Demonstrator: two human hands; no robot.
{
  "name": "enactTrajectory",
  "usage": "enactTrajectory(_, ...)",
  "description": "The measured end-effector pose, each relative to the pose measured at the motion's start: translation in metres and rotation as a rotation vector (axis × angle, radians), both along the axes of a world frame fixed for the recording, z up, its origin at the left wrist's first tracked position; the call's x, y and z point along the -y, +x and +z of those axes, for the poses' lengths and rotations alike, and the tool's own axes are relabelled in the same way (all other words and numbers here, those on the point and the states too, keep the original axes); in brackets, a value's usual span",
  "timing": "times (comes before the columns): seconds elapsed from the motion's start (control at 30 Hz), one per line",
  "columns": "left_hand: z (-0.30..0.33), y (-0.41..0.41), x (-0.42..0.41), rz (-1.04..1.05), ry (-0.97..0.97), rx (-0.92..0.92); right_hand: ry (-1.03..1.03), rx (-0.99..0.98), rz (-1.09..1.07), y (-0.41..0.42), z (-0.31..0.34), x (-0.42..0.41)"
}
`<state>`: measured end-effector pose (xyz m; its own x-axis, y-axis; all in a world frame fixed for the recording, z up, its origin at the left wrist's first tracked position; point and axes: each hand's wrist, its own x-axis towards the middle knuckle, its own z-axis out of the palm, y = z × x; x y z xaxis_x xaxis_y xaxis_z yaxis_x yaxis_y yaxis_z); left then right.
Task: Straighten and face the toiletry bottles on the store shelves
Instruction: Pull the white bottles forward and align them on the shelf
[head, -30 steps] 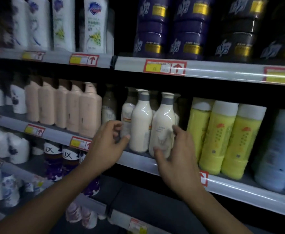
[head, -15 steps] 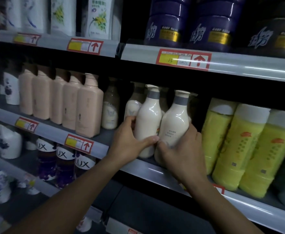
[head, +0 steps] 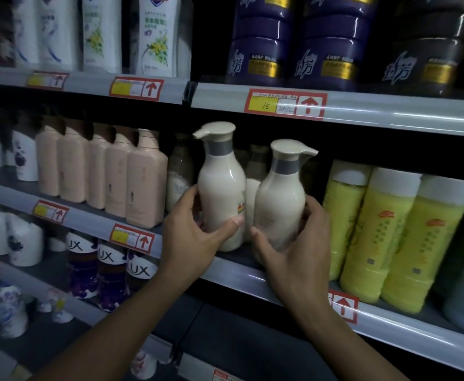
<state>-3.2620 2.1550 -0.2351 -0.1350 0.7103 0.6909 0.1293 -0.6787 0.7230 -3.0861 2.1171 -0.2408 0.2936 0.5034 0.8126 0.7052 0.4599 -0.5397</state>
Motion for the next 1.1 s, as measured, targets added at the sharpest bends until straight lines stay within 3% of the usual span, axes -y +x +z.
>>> enactTrajectory(0.17,0.010,-0.013,0.031,-0.105,-0.005,0.141,0.105,-0.013,0.075,-0.008,0.006,0.028)
enactTrajectory(0.43,-0.032,-0.048,0.073,-0.148,-0.128,0.130,-0.037,-0.023,0.235,-0.014,-0.041,0.069)
enactTrajectory(0.7,-0.107,-0.064,0.097,0.018,-0.261,-0.023,-0.286,-0.100,0.359,-0.021,-0.110,0.093)
enactTrajectory(1.1,-0.191,-0.040,0.087,-0.086,-0.579,-0.212,-0.571,-0.093,0.372,-0.014,-0.197,0.091)
